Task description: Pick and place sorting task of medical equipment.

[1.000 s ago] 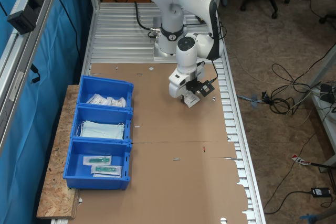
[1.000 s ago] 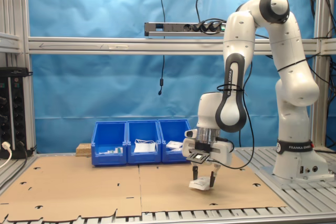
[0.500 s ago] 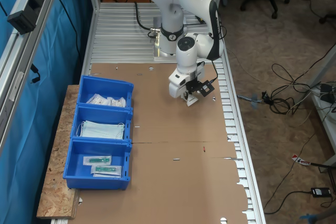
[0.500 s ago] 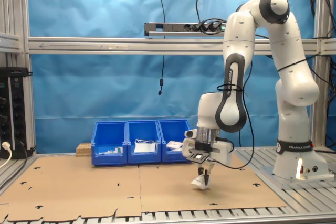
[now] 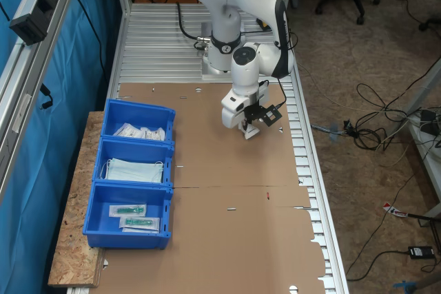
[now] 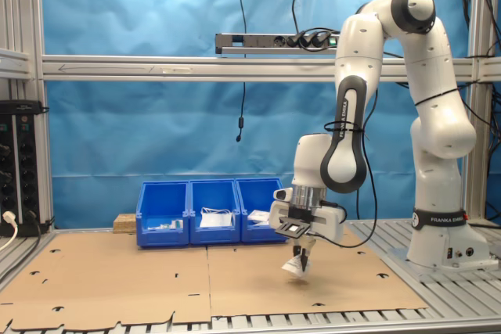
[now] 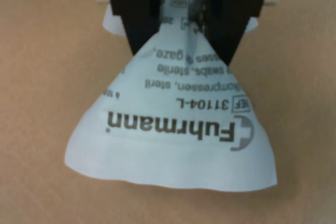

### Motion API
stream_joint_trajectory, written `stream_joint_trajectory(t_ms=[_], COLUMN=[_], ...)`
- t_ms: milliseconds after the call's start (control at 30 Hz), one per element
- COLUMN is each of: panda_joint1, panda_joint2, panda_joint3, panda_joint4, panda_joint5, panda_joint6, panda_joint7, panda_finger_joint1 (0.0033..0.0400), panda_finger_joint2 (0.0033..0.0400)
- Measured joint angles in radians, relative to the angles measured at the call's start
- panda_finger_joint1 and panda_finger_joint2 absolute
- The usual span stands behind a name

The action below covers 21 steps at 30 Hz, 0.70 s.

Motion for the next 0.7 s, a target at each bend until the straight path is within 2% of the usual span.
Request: stream_joint_trajectory(t_ms=[167, 700], panda_joint1=[0.000, 0.000], panda_joint2=[-0.048, -0.269], panda_joint3=[0.000, -0.008], panda_joint4=[0.000, 0.000], panda_joint5=[0.000, 0.000], panda_joint6=[-0.037, -0.272], panda_joint7=[0.000, 0.000], panda_finger_joint1=[0.0061, 0.0062], panda_finger_joint2=[0.0061, 0.0062])
